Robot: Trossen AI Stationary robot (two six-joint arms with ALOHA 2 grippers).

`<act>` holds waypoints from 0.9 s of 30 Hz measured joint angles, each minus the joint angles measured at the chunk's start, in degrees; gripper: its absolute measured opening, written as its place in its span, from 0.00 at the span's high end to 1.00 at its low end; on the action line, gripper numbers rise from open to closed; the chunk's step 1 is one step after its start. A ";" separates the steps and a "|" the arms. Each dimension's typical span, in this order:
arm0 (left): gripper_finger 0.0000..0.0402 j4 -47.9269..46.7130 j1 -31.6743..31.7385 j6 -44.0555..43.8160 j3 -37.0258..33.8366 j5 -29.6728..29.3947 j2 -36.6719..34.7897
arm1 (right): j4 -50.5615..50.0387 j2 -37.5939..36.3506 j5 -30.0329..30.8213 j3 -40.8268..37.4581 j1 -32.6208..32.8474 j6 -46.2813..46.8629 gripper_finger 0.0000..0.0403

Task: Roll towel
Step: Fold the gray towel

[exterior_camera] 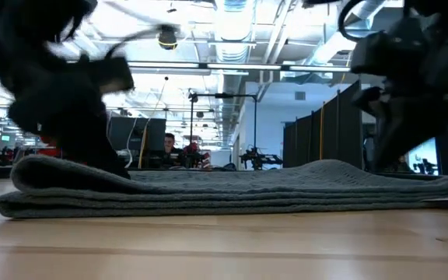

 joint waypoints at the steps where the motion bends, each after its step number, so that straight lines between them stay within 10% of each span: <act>1: 0.96 0.54 -0.05 1.15 0.54 -0.02 -1.11 | -0.20 -0.45 0.99 0.00 -0.73 -0.97 1.00; 14: 0.96 13.41 -11.02 5.11 2.23 0.64 0.28 | 33.74 -1.09 5.18 -10.20 -22.01 -22.88 1.00; 27: 0.96 21.80 -18.05 -8.42 2.56 -0.78 14.32 | 49.02 9.30 -1.31 -15.69 -30.45 -22.85 1.00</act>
